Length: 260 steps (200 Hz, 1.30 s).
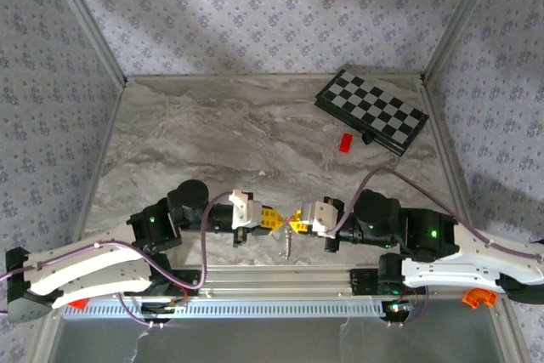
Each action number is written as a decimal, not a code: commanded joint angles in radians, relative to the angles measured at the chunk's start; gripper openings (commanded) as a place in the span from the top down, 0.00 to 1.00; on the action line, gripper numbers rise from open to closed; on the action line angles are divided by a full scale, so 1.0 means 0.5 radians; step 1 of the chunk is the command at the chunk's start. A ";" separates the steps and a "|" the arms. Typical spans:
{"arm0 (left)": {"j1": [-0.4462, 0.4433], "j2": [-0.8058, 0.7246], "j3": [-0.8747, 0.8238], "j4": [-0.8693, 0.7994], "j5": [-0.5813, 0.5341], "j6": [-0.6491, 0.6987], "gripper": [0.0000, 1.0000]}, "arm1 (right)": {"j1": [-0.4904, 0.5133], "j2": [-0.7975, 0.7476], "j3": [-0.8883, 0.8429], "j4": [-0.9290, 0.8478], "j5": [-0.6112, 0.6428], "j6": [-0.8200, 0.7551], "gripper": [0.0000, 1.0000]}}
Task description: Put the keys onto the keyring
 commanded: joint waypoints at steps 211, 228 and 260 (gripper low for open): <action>0.013 -0.119 -0.054 0.062 -0.047 0.006 1.00 | 0.094 0.104 0.109 -0.332 0.278 -0.014 1.00; 0.013 -0.067 -0.019 -0.012 0.031 0.002 0.84 | 0.096 0.077 0.095 -0.295 0.257 -0.023 1.00; 0.013 -0.054 -0.029 -0.002 0.070 -0.014 0.67 | 0.096 0.045 0.109 -0.277 0.227 -0.036 1.00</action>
